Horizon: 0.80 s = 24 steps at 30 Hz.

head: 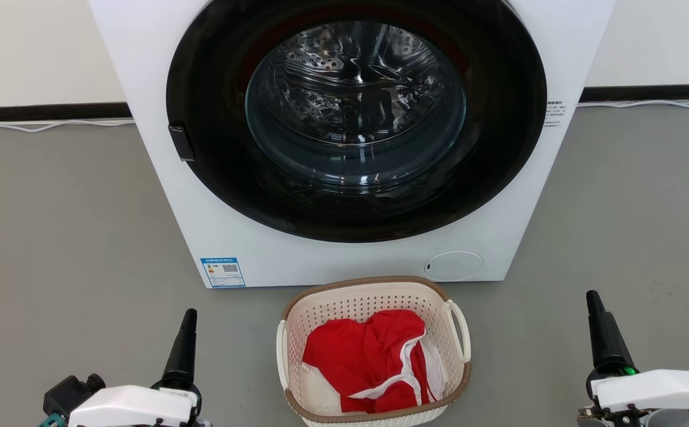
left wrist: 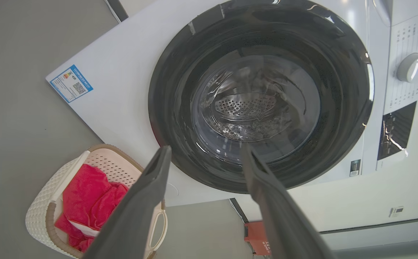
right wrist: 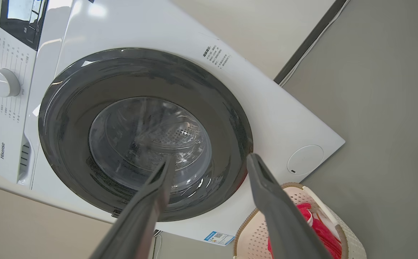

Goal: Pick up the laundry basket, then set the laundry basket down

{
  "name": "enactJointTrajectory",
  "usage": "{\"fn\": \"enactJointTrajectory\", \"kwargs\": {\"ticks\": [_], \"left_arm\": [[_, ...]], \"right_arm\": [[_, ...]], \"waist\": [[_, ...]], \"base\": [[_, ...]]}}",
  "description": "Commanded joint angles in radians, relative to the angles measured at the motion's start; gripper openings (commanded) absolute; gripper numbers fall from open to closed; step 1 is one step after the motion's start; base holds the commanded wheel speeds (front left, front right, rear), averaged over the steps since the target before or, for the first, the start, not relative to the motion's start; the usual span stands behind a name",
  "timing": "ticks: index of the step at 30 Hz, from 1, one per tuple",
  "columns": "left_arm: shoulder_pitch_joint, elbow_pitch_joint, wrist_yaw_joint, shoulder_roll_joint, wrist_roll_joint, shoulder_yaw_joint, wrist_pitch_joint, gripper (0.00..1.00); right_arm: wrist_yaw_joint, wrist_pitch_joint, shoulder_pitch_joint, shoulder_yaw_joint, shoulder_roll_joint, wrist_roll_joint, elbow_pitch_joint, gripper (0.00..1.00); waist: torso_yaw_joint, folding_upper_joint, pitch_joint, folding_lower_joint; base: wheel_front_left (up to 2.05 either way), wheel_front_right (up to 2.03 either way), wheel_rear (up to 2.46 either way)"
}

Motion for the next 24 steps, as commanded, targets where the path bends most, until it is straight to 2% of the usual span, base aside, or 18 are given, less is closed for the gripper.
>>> {"fn": "enactJointTrajectory", "kwargs": {"ticks": [1,24], "left_arm": [[-0.045,-0.031,0.006,0.009,0.034,0.007,-0.01,1.0],[-0.057,-0.016,0.055,0.01,0.41,-0.013,-0.077,1.0]], "right_arm": [[0.007,-0.019,-0.032,0.012,-0.012,-0.039,-0.032,1.0],[0.01,-0.086,-0.044,0.027,-0.024,-0.413,-0.025,1.0]], "waist": [[0.0,0.0,0.0,-0.0001],[-0.002,0.0,0.002,-0.0001]], "base": [[0.0,0.0,0.0],[0.0,0.0,0.0]]}}
